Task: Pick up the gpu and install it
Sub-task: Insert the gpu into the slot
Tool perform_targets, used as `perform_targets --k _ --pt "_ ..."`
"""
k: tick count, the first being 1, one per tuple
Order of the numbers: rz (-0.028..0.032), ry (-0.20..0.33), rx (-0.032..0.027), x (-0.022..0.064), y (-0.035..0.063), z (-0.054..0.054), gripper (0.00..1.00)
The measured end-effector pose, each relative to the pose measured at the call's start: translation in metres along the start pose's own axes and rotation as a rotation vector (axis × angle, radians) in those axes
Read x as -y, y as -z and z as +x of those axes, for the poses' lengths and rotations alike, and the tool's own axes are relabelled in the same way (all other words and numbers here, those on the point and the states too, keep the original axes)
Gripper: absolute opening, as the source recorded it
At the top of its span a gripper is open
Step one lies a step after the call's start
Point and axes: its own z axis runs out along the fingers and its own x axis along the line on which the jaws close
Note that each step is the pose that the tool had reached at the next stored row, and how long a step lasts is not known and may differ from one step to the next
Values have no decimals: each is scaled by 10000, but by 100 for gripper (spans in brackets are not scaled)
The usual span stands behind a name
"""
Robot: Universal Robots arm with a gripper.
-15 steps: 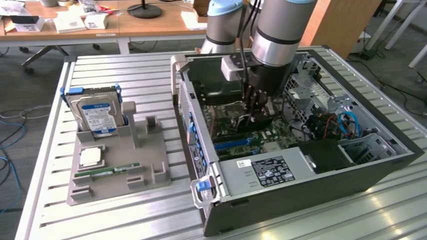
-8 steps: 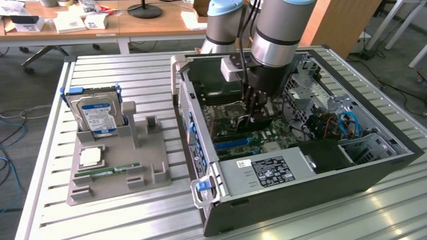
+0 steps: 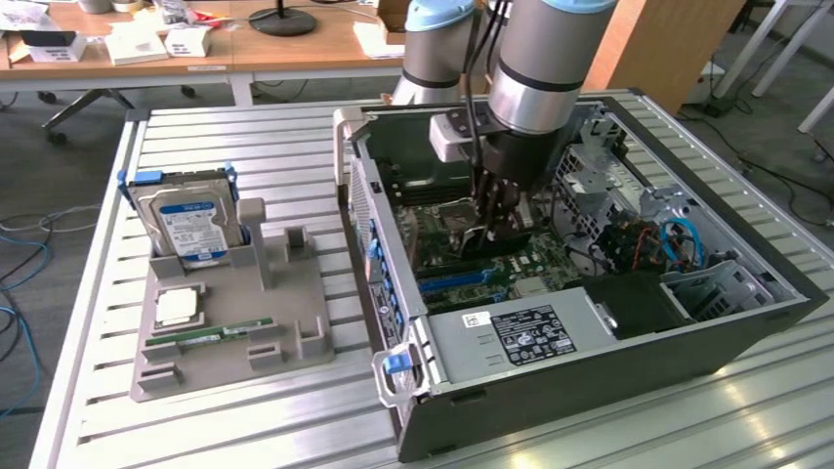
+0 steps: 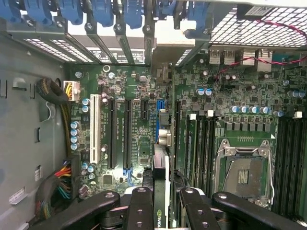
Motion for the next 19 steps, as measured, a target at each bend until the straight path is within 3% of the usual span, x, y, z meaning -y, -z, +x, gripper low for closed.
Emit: perform_targets --k 19 --pt "6 -1 0 -48 -37 1 26"
